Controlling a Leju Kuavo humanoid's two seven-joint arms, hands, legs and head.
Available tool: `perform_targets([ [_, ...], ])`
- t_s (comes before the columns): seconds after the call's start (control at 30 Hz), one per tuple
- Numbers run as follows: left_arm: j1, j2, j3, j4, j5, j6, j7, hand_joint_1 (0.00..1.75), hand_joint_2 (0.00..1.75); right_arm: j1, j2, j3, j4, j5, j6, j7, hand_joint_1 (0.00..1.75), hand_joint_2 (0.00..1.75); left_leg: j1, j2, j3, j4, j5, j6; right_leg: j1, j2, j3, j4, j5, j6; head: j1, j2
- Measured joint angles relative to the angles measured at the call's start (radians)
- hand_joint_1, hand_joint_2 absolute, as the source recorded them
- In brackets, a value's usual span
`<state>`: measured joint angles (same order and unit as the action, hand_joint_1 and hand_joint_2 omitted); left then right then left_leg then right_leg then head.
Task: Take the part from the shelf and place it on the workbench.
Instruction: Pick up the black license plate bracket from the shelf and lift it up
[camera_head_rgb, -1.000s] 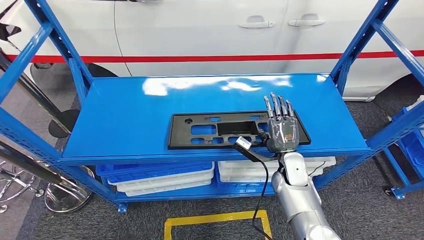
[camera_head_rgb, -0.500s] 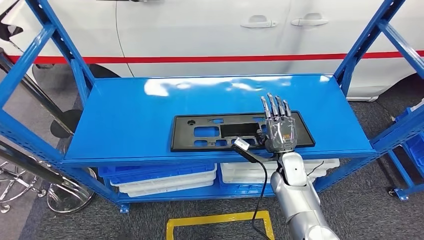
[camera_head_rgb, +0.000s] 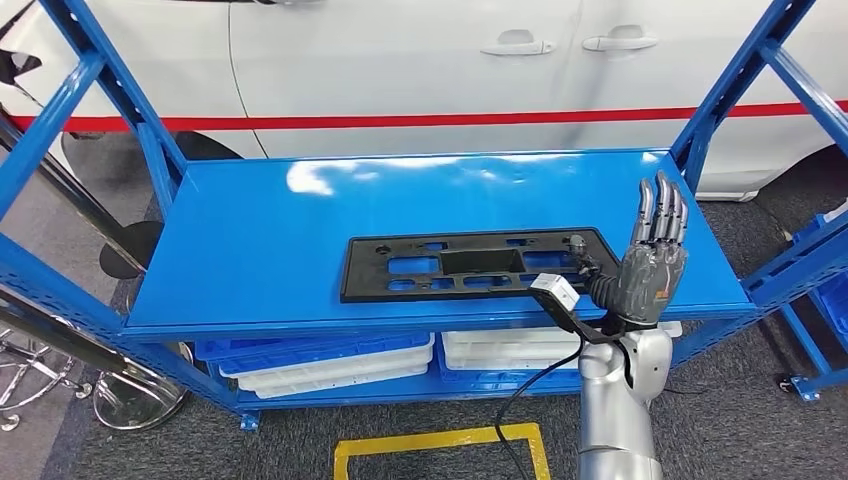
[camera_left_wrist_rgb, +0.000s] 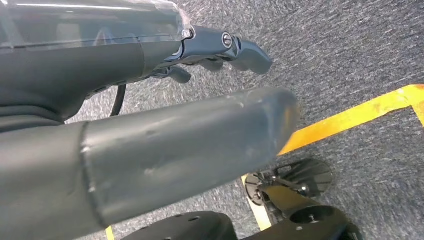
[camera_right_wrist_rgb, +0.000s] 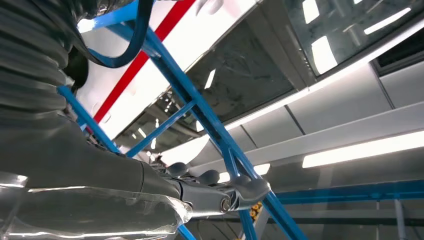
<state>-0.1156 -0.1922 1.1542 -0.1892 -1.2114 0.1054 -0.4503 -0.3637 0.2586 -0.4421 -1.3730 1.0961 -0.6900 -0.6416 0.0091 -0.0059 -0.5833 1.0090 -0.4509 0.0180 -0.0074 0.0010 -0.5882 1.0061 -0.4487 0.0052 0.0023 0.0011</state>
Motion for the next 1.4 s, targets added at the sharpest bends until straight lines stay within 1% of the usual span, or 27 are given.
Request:
perform_targets([
  [0.07,0.001,-0.005,-0.001,0.0,0.0,0.003,-0.002,0.0,0.0,0.005,0.004,-0.013,-0.021,0.0,0.0,0.0,0.0,1.75,0.004,0.001,0.004,-0.008,0.004,0.013,-0.002,0.0,-0.004,0.014,-0.014,0.009,0.0,0.0],
  [0.1,0.001,-0.009,-0.002,0.0,0.001,0.007,-0.004,0.0,0.0,0.006,0.004,-0.019,-0.028,-0.002,0.0,0.0,0.0,1.75,0.006,0.002,0.006,-0.013,0.007,0.02,-0.003,0.0,-0.018,0.047,-0.036,0.014,0.0,0.0],
  [0.2,-0.004,-0.014,0.0,0.0,0.025,0.002,0.004,0.0,0.0,0.012,0.004,-0.03,-0.035,-0.014,0.0,0.0,0.0,1.75,0.005,0.003,0.007,-0.014,0.009,0.03,-0.006,0.0,-0.108,0.237,-0.128,0.023,0.0,0.0],
  [0.23,-0.009,-0.011,0.002,0.0,0.035,-0.013,0.015,0.0,0.0,0.013,0.005,-0.031,-0.033,-0.012,0.0,0.0,0.0,1.75,0.005,0.003,0.007,-0.013,0.009,0.03,-0.007,0.0,-0.132,0.284,-0.14,0.025,0.0,0.0],
  [0.27,-0.015,-0.006,0.004,0.0,0.043,-0.033,0.029,0.0,0.0,0.012,0.007,-0.031,-0.03,-0.003,0.0,0.0,0.0,1.75,0.005,0.003,0.007,-0.012,0.009,0.03,-0.008,-0.001,-0.141,0.3,-0.135,0.025,0.0,0.0],
  [0.3,-0.021,0.0,0.006,0.0,0.048,-0.051,0.041,0.0,0.0,0.006,0.01,-0.031,-0.027,0.009,0.0,0.0,0.0,1.75,0.005,0.002,0.007,-0.01,0.009,0.029,-0.008,-0.001,-0.128,0.272,-0.109,0.024,0.0,0.0],
  [0.37,-0.035,0.01,0.009,0.0,0.054,-0.075,0.057,0.0,0.0,-0.01,0.015,-0.031,-0.022,0.025,0.0,0.0,0.0,1.75,0.005,0.001,0.007,-0.003,0.005,0.025,-0.009,-0.001,-0.062,0.138,-0.036,0.019,0.0,0.0],
  [0.4,-0.042,0.013,0.011,0.0,0.057,-0.08,0.06,0.0,0.0,-0.016,0.017,-0.031,-0.019,0.028,0.0,0.0,0.0,1.75,0.004,-0.001,0.004,0.002,0.003,0.021,-0.008,0.0,-0.034,0.078,-0.012,0.016,0.0,0.0],
  [0.47,-0.05,0.019,0.017,0.0,0.06,-0.083,0.062,0.0,0.0,-0.023,0.021,-0.031,-0.015,0.026,0.0,0.0,0.0,1.75,0.001,-0.002,-0.005,0.01,0.004,0.011,-0.004,0.002,-0.014,0.027,-0.002,0.01,0.0,0.0],
  [0.57,-0.052,0.026,0.025,0.0,0.063,-0.083,0.063,0.0,0.0,-0.026,0.026,-0.031,-0.009,0.021,0.0,0.0,0.0,1.75,0.001,-0.002,-0.013,0.016,0.002,-0.005,-0.002,0.001,-0.021,0.023,0.006,-0.005,0.0,0.0],
  [0.6,-0.051,0.028,0.026,0.0,0.064,-0.082,0.064,0.0,0.0,-0.028,0.028,-0.03,-0.008,0.02,0.0,0.0,0.0,1.75,0.002,-0.002,-0.019,0.031,-0.016,-0.01,-0.004,0.0,-0.023,0.02,0.011,-0.013,0.0,0.0],
  [0.67,-0.052,0.032,0.027,0.0,0.065,-0.081,0.065,0.0,0.0,-0.031,0.033,-0.03,-0.005,0.019,0.0,0.0,0.0,1.75,0.004,0.0,-0.048,0.118,-0.089,-0.019,-0.006,-0.005,-0.031,0.014,0.023,-0.027,0.0,0.0],
  [0.73,-0.051,0.033,0.028,0.0,0.066,-0.081,0.068,0.0,0.0,-0.032,0.035,-0.031,-0.002,0.019,0.0,0.0,0.0,1.75,0.004,0.0,-0.088,0.246,-0.164,-0.025,-0.003,-0.008,-0.048,0.016,0.034,-0.033,0.0,0.0],
  [0.77,-0.051,0.033,0.029,0.0,0.067,-0.08,0.069,0.0,0.0,-0.032,0.036,-0.031,0.0,0.019,0.0,0.0,0.0,1.75,0.004,0.0,-0.094,0.284,-0.18,-0.025,-0.002,-0.008,-0.058,0.017,0.041,-0.033,0.0,0.0],
  [0.8,-0.051,0.035,0.03,0.0,0.068,-0.08,0.071,0.0,0.0,-0.032,0.036,-0.031,0.001,0.019,0.0,0.0,0.0,1.75,0.004,0.0,-0.081,0.284,-0.178,-0.024,0.0,-0.009,-0.067,0.019,0.047,-0.033,0.0,0.0],
  [0.83,-0.051,0.036,0.031,0.0,0.069,-0.079,0.072,0.0,0.0,-0.032,0.036,-0.031,0.002,0.019,0.0,0.0,0.0,1.75,0.004,0.0,-0.048,0.242,-0.158,-0.021,0.001,-0.009,-0.074,0.019,0.054,-0.032,0.0,0.0],
  [0.9,-0.054,0.04,0.032,0.0,0.069,-0.075,0.075,0.0,0.0,-0.033,0.036,-0.03,0.004,0.019,0.0,0.0,0.0,1.75,0.0,0.0,0.05,0.09,-0.11,-0.007,0.003,-0.008,-0.085,0.02,0.068,-0.027,0.0,0.0],
  [0.97,-0.058,0.044,0.033,0.0,0.069,-0.071,0.077,0.0,0.0,-0.035,0.037,-0.03,0.004,0.02,0.0,0.0,0.0,1.75,-0.006,0.0,0.103,-0.008,-0.086,0.003,0.003,-0.009,-0.092,0.018,0.083,-0.017,0.0,0.0],
  [1.07,-0.058,0.045,0.035,0.0,0.07,-0.07,0.073,0.0,0.0,-0.037,0.039,-0.03,0.006,0.025,0.0,0.0,0.0,1.75,-0.009,0.001,0.097,-0.027,-0.067,0.015,0.001,-0.01,-0.095,0.006,0.102,0.002,0.0,0.0],
  [1.1,-0.059,0.044,0.035,0.0,0.07,-0.069,0.07,0.0,0.0,-0.037,0.039,-0.03,0.006,0.026,0.0,0.0,0.0,1.75,-0.006,0.003,0.093,-0.032,-0.056,0.022,0.001,-0.008,-0.1,0.012,0.092,0.007,0.001,0.0],
  [1.13,-0.059,0.044,0.036,0.0,0.07,-0.069,0.066,0.0,0.0,-0.038,0.039,-0.03,0.006,0.027,0.0,0.0,0.0,1.75,-0.002,0.005,0.089,-0.038,-0.044,0.029,0.001,-0.006,-0.109,0.035,0.065,0.011,0.001,0.0],
  [1.17,-0.06,0.044,0.037,0.0,0.07,-0.069,0.062,0.0,0.0,-0.038,0.039,-0.03,0.007,0.027,0.0,0.0,0.0,1.75,0.001,0.007,0.083,-0.04,-0.034,0.035,0.0,-0.004,-0.125,0.08,0.023,0.015,0.001,0.0],
  [1.23,-0.06,0.044,0.039,0.0,0.07,-0.068,0.059,0.0,0.0,-0.037,0.039,-0.03,0.01,0.029,0.0,0.0,0.0,1.75,0.0,0.009,0.065,-0.04,-0.021,0.039,-0.004,-0.002,-0.165,0.212,-0.063,0.022,0.001,0.0],
  [1.27,-0.06,0.044,0.04,0.0,0.07,-0.068,0.059,0.0,0.0,-0.036,0.039,-0.03,0.012,0.029,0.0,0.0,0.0,1.75,0.0,0.01,0.057,-0.039,-0.016,0.038,-0.006,-0.002,-0.176,0.264,-0.084,0.026,0.002,0.0],
  [1.3,-0.06,0.044,0.041,0.0,0.07,-0.067,0.059,0.0,0.0,-0.036,0.039,-0.03,0.014,0.029,0.0,0.0,0.0,1.75,0.0,0.01,0.049,-0.036,-0.012,0.036,-0.008,-0.003,-0.17,0.283,-0.085,0.028,0.002,0.0],
  [1.33,-0.059,0.044,0.042,0.0,0.07,-0.067,0.059,0.0,0.0,-0.035,0.039,-0.03,0.015,0.029,0.0,0.0,0.0,1.75,0.001,0.01,0.043,-0.033,-0.009,0.034,-0.01,-0.003,-0.144,0.263,-0.07,0.03,0.002,0.0],
  [1.4,-0.059,0.044,0.042,0.0,0.07,-0.068,0.058,0.0,0.0,-0.037,0.039,-0.03,0.016,0.03,0.0,0.0,0.0,1.75,0.001,0.01,0.034,-0.025,-0.008,0.03,-0.013,-0.003,-0.05,0.133,-0.03,0.027,0.001,0.0],
])
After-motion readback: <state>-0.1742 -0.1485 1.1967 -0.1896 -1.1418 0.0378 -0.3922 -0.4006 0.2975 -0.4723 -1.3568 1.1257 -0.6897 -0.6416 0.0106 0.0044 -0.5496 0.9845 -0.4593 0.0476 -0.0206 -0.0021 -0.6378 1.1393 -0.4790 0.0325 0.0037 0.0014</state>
